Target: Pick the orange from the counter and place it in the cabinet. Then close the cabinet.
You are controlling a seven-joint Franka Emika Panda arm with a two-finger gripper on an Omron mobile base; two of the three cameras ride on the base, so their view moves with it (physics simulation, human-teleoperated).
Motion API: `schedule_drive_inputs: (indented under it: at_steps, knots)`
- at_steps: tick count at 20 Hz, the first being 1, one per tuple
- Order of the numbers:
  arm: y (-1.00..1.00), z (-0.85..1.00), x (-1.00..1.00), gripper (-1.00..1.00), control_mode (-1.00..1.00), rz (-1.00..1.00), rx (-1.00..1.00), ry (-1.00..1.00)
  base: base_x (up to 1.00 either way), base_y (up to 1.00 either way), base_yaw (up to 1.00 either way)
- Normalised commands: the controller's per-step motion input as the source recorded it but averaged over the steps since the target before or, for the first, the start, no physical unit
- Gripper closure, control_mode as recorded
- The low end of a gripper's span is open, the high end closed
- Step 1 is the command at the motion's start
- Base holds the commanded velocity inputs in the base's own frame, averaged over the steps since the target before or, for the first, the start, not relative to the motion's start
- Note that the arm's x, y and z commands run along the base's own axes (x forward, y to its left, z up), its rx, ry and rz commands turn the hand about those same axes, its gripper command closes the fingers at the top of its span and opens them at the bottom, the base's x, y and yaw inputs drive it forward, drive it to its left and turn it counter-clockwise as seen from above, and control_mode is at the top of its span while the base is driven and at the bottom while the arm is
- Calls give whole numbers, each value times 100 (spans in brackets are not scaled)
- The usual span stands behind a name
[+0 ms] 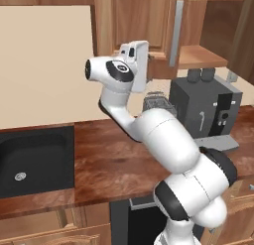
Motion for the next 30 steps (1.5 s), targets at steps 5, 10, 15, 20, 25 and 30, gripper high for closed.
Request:
schedule_drive_inputs:
  at_steps: [5,10,15,20,25,30]
  knots:
    - [-96,0,98,-100,-100,13,9,0,0,0,0]
    - [-92,-25,75,-100,-100,21,5,2,0,0,0]
    - [-98,-38,75,-100,-100,24,9,8,0,0,0]
    - [-65,-36,26,-100,-100,25,13,7,0,0,0]
    - [-4,-51,-82,-100,-100,33,14,2,0,0,0]
    - [12,-37,-100,-100,-100,32,5,0,0,0,0]
